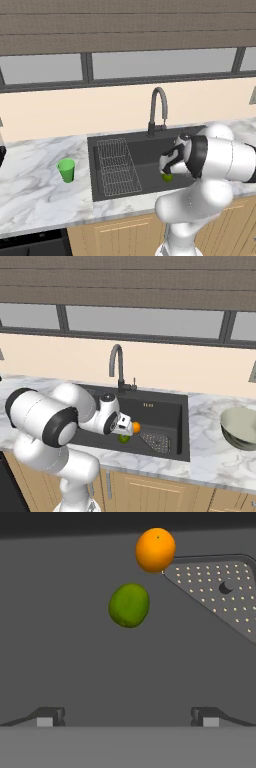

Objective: Remove the orange and lime from the sink. Then move the bowl and cup from the counter to the sink for washing.

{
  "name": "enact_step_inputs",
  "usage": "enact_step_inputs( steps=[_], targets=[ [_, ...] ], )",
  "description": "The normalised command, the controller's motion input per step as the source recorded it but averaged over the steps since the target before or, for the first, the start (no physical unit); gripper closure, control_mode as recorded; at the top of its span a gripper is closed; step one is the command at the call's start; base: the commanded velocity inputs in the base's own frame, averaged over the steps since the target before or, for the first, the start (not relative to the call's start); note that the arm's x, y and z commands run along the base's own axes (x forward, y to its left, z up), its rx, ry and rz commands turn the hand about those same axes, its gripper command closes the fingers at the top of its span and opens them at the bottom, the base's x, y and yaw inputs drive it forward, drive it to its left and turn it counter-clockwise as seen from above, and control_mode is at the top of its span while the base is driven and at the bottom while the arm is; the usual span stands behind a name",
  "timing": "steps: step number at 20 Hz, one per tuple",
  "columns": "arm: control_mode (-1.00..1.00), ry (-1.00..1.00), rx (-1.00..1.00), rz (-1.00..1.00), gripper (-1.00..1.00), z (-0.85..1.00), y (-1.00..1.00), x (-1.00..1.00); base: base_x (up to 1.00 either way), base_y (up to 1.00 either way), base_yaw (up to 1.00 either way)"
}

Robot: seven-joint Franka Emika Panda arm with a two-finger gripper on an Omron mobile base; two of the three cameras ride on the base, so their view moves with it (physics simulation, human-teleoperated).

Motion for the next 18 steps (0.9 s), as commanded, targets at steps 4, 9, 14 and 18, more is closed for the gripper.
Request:
enact_step_inputs(
  steps=[4, 9, 14, 18],
  targets=[
    [-1.0, 0.0, 0.0, 0.0, -1.0, -0.08, 0.0, 0.08, 0.0, 0.0, 0.0],
    [-1.0, 0.0, 0.0, 0.0, -1.0, -0.07, 0.0, 0.09, 0.0, 0.0, 0.0],
    [-1.0, 0.0, 0.0, 0.0, -1.0, -0.07, 0.0, 0.11, 0.0, 0.0, 0.0],
    [-1.0, 0.0, 0.0, 0.0, -1.0, -0.06, 0.0, 0.11, 0.0, 0.0, 0.0]
  ],
)
